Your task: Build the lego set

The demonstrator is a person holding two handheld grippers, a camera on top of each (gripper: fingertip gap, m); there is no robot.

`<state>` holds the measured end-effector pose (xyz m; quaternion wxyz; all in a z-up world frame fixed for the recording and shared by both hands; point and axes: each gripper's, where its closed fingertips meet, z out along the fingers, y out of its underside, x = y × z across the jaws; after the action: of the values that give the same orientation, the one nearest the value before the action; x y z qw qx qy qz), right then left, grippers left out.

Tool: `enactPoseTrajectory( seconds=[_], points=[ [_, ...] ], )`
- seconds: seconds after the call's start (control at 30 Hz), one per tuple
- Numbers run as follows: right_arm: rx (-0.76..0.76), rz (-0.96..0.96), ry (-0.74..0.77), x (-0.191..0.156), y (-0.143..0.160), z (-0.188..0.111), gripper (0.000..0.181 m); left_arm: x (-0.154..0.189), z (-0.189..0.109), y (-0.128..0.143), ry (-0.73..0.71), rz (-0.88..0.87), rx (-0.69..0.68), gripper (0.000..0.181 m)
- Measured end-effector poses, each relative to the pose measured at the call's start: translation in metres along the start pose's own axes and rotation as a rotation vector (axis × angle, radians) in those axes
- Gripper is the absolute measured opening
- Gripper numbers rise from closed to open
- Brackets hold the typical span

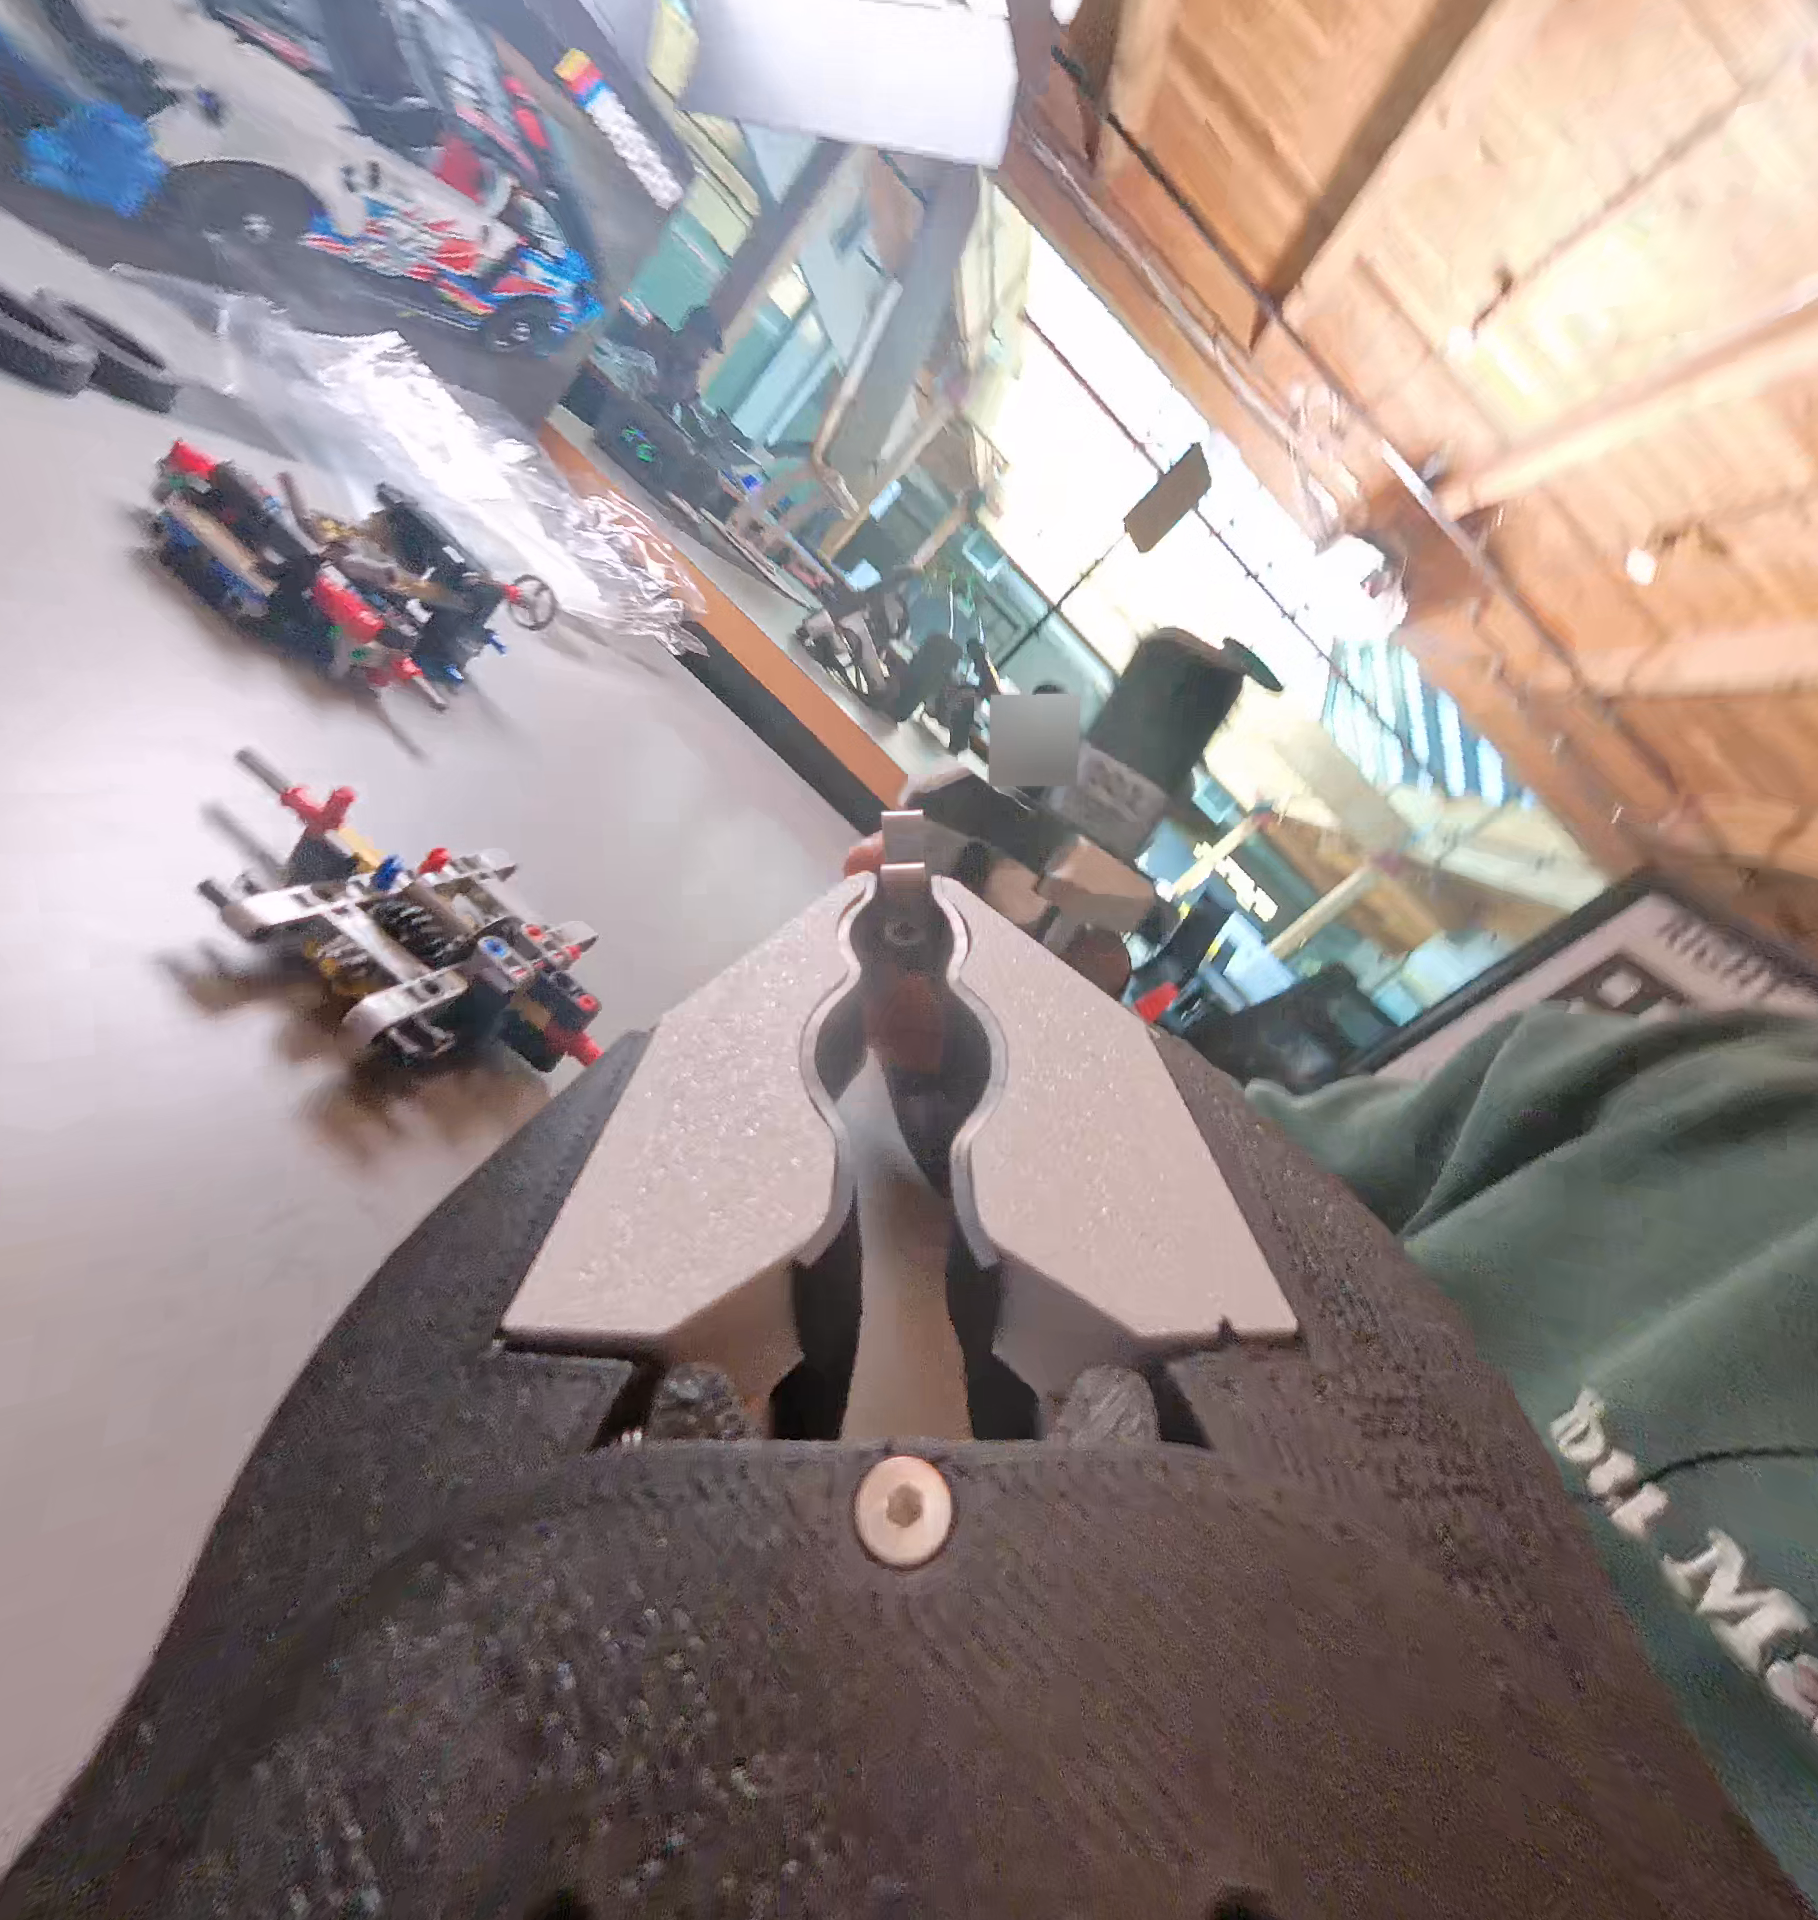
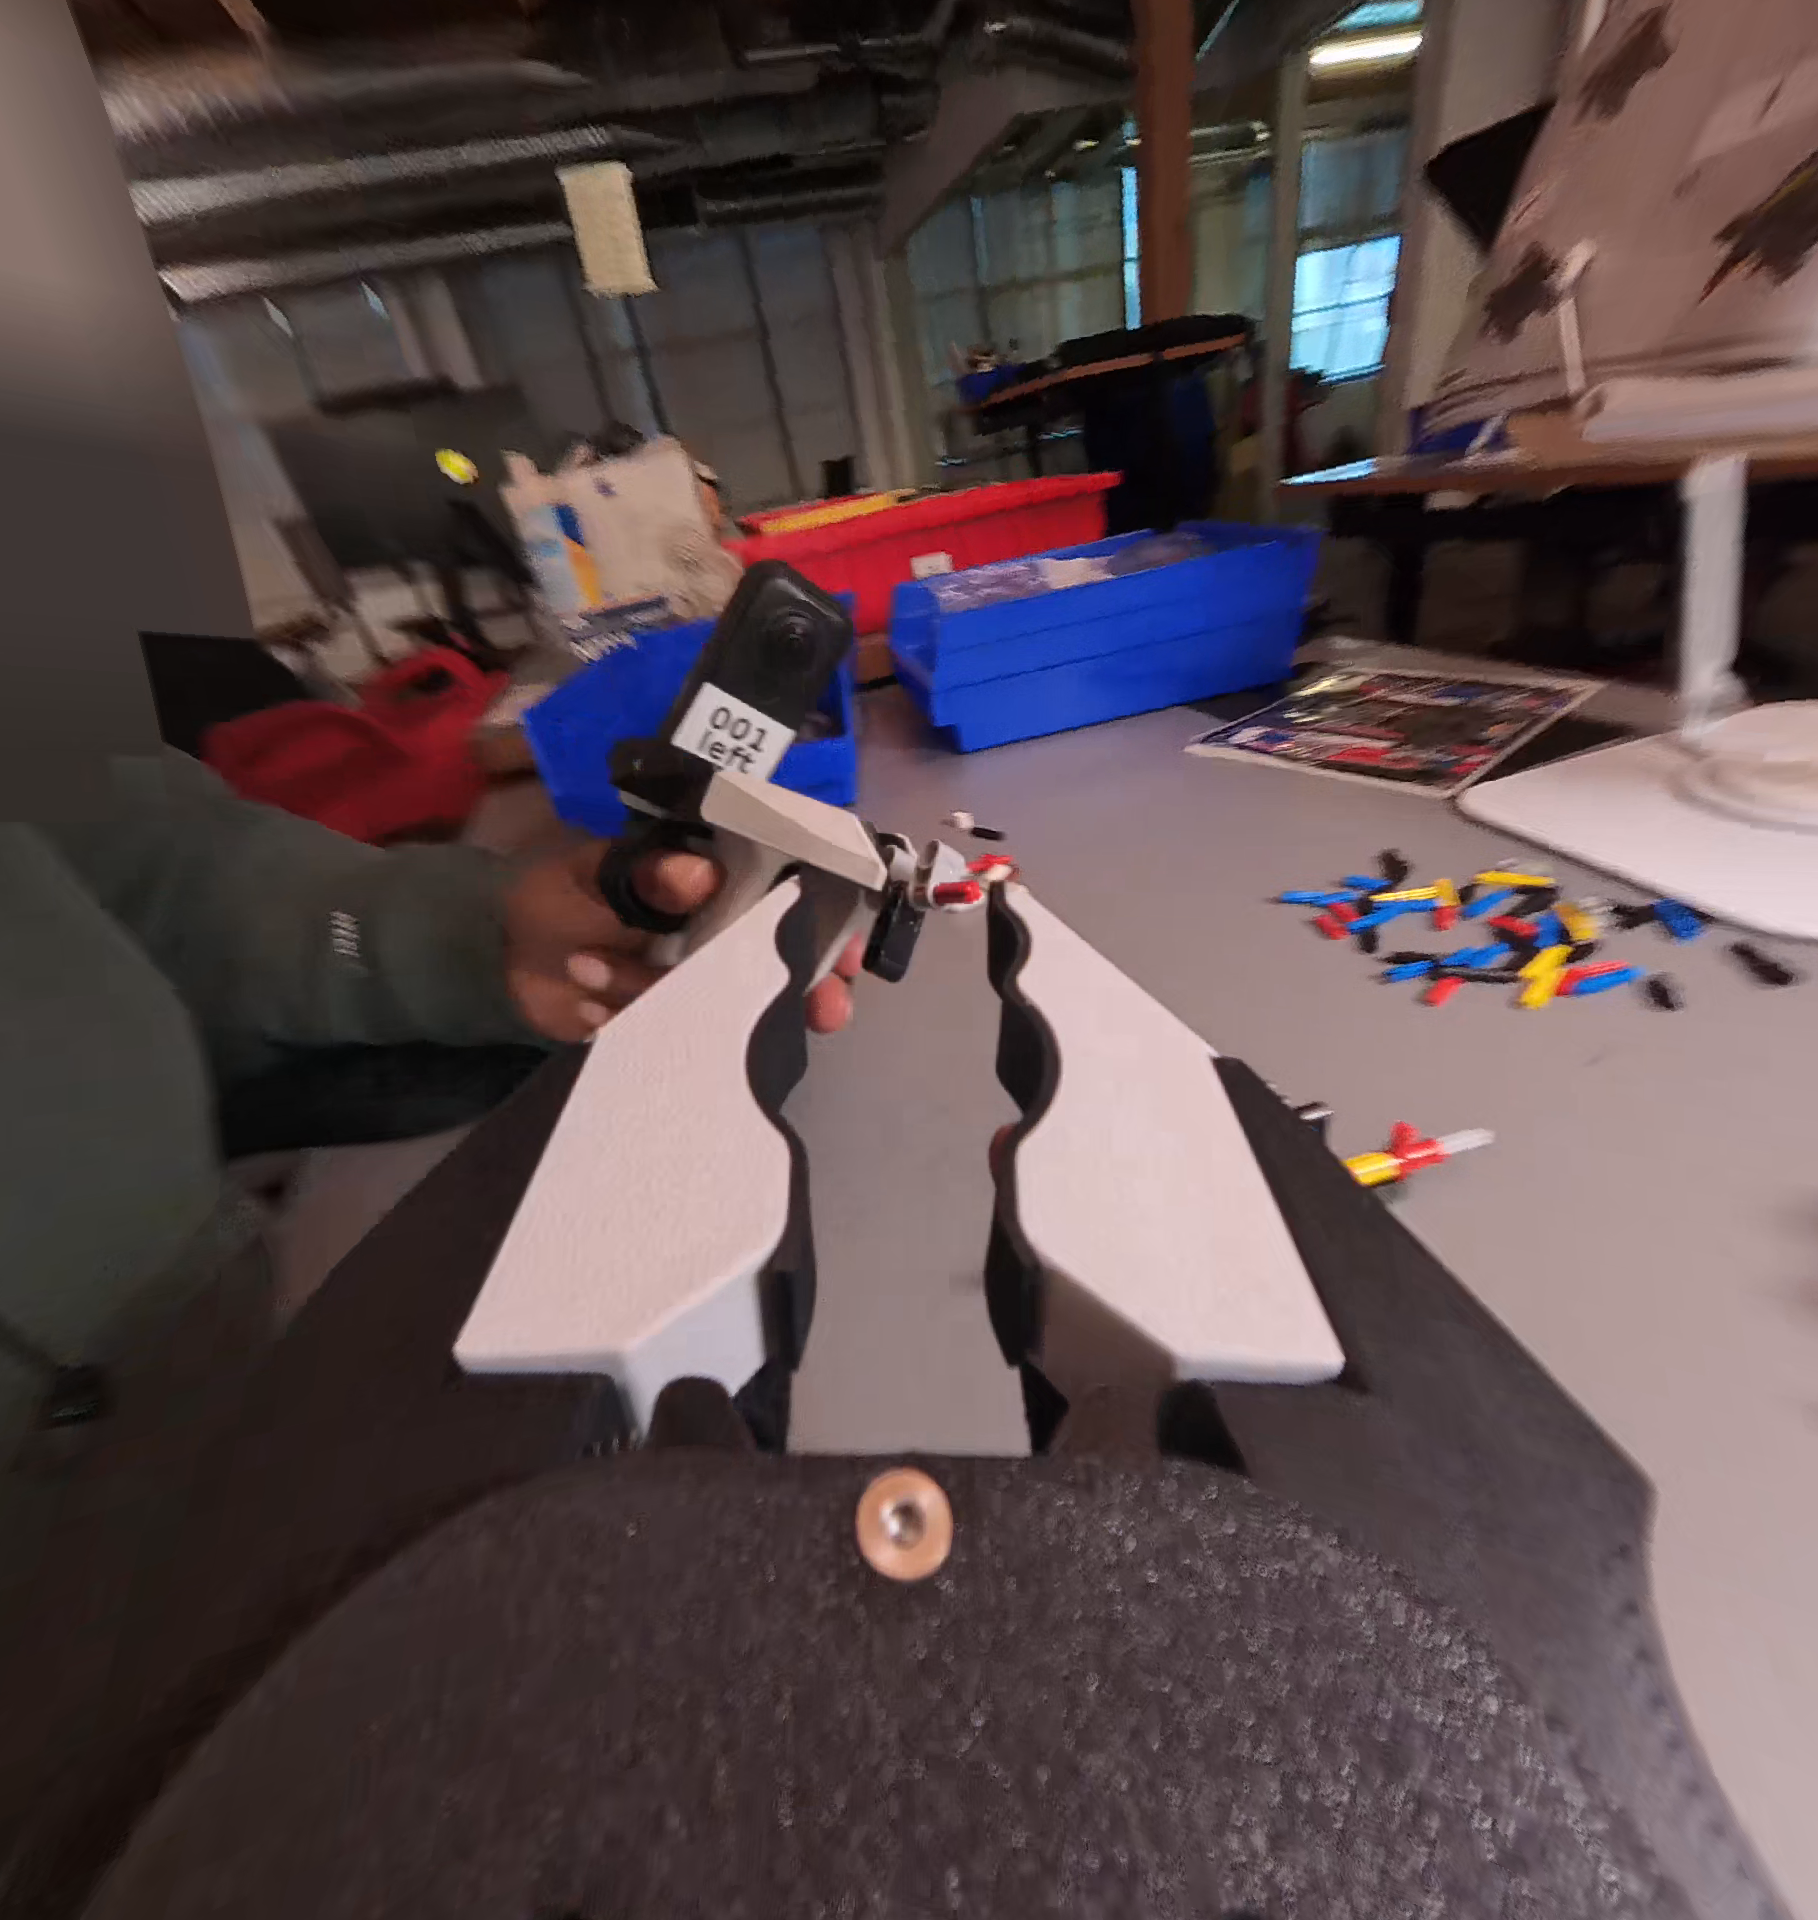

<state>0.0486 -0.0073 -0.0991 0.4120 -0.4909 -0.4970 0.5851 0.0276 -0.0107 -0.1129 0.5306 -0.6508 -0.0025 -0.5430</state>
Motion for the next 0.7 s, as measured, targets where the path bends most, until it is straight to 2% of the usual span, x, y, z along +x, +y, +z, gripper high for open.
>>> enactPoseTrajectory(
  seconds=[0.1,0.17,0.33,0.43,0.57,0.7],
  points=[
    [-0.097,-0.272,0.187,0.009,0.01,0.008,0.051,-0.009,0.002,0.001,0.011,-0.137,0.042,0.004],
    [-0.149,-0.362,0.254,0.009,0.016,0.016,0.055,-0.009,0.005,0.005,0.019,-0.173,0.05,0.004],
    [-0.206,-0.512,0.367,0.014,0.021,0.025,0.041,-0.007,0.009,0.009,0.047,-0.253,0.071,0.005],
    [-0.217,-0.49,0.339,0.015,0.024,0.024,0.034,-0.007,0.008,0.009,0.082,-0.32,0.067,0.005],
    [-0.196,-0.404,0.184,0.003,0.023,0.02,0.034,0.006,0.008,0.014,0.195,-0.398,-0.016,0.009],
    [-0.231,-0.428,0.042,-0.013,0.033,0.015,0.033,0.011,0.007,0.023,0.212,-0.4,-0.105,0.011]
  ],
)
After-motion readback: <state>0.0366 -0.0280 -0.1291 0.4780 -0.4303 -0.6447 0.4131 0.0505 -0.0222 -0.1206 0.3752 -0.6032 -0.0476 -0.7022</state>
